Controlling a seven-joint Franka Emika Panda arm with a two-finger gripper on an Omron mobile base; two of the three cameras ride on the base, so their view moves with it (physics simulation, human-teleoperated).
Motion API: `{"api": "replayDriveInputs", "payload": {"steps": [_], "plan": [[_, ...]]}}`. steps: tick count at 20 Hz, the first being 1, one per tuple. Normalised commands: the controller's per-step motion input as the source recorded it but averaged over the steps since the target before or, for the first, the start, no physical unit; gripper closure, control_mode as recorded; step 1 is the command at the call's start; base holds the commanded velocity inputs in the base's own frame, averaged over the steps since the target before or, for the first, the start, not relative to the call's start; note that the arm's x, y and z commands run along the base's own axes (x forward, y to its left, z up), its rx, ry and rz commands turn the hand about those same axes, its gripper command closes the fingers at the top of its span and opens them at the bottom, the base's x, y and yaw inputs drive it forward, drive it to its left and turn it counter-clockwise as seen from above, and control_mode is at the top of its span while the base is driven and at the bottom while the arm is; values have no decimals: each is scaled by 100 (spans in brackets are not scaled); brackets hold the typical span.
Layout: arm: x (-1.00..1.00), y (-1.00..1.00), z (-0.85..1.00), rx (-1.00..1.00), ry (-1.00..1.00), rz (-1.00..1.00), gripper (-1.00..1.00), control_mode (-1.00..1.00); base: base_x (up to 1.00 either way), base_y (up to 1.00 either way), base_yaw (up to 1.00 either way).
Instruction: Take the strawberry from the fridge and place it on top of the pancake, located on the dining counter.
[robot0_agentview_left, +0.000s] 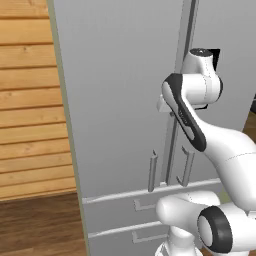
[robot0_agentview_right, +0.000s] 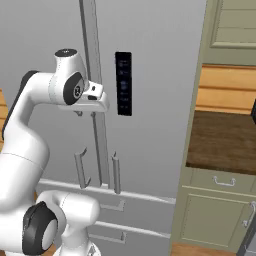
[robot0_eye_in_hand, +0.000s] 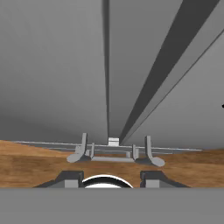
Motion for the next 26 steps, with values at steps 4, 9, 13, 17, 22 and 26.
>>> {"api": "replayDriveInputs", "payload": {"steps": [4,9,13,17,22,26], "plan": [[0,0,0,0,0,0,-100,100,-6,0,0],[0,0,0,0,0,0,-100,100,-33,-2,-1],[0,0,0,0,0,0,-100,100,-52,-5,-4],[0,0,0,0,0,0,-100,100,-52,-1,-4],[0,0,0,0,0,0,-100,100,-60,-2,-5],[0,0,0,0,0,0,-100,100,-59,-1,-5]]}}
